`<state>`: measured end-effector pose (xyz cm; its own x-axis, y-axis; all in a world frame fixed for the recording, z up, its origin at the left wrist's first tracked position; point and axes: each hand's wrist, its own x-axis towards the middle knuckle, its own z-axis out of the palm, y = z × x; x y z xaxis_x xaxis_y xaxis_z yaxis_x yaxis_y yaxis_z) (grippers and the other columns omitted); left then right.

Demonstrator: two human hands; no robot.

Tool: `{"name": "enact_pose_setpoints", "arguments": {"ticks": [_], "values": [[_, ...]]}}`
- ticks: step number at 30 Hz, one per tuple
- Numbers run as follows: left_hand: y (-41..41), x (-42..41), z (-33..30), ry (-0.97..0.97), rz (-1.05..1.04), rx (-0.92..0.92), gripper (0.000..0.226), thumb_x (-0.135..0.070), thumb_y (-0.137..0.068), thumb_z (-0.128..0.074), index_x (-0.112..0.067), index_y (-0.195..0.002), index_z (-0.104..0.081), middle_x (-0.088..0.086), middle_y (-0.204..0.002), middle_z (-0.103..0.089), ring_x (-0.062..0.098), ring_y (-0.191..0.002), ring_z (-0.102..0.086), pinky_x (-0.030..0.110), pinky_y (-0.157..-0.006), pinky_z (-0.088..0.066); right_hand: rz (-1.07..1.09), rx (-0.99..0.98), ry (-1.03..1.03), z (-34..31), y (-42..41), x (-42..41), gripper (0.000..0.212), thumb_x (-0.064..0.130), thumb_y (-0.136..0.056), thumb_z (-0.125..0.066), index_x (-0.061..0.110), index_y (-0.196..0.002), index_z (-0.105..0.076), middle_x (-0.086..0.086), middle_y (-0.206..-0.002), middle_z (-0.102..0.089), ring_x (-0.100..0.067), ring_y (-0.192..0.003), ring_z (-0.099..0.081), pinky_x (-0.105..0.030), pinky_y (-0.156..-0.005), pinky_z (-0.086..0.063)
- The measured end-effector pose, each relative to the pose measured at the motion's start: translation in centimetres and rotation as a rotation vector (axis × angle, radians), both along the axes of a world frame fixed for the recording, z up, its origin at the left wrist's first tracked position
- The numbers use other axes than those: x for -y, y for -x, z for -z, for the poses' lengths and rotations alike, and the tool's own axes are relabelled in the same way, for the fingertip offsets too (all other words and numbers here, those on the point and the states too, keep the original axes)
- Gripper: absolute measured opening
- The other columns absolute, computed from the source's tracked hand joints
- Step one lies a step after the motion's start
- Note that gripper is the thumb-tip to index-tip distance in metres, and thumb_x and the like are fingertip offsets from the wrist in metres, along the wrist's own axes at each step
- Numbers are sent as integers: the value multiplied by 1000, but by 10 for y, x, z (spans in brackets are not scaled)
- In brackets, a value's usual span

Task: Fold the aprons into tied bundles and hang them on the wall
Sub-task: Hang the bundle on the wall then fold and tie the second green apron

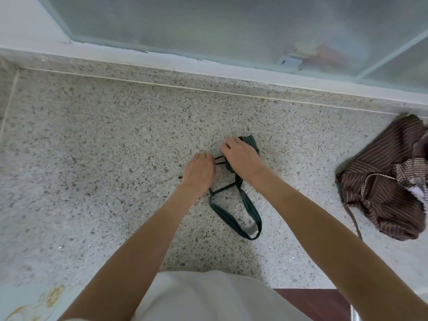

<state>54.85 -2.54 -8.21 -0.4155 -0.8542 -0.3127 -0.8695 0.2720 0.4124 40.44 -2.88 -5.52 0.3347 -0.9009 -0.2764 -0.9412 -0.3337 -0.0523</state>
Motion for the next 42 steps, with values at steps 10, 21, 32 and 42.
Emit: {"name": "enact_pose_setpoints", "arguments": {"ticks": [10, 21, 32, 42], "values": [[-22, 20, -9, 27, -227, -239, 13, -35, -91, -57, -30, -96, -68, -9, -90, -71, 11, -80, -65, 29, -63, -52, 285, 83, -78, 1, -11, -3, 18, 11, -97, -45, 7, -113, -52, -11, -112, -54, -26, -107, -50, -27, -69, -36], [-8, 18, -14, 5, -302, -444, 11, -34, -87, -62, -31, -95, -70, -14, -91, -71, 4, -83, -66, 33, -69, -55, 241, -25, -219, -8, -11, -1, 25, 4, -96, -42, 5, -120, -49, -17, -120, -49, -30, -113, -47, -33, -84, -44], [-1, 17, -30, -301, -547, -795, 25, -35, -98, -44, -23, -113, -60, -5, -90, -71, -8, -66, -61, 10, -66, -46, 468, 546, -273, -14, 5, -12, 28, 22, -93, -55, -1, -82, -67, -9, -69, -61, -12, -61, -52, -25, -62, -36], [0, 3, -19, -500, -277, -655, 25, 5, -78, -60, -13, -94, -65, -6, -86, -64, 1, -77, -59, 5, -70, -42, 529, 757, -298, -27, 18, -22, 10, 13, -81, -70, 15, -73, -65, 17, -55, -53, 2, -51, -46, -11, -59, -35]]}}
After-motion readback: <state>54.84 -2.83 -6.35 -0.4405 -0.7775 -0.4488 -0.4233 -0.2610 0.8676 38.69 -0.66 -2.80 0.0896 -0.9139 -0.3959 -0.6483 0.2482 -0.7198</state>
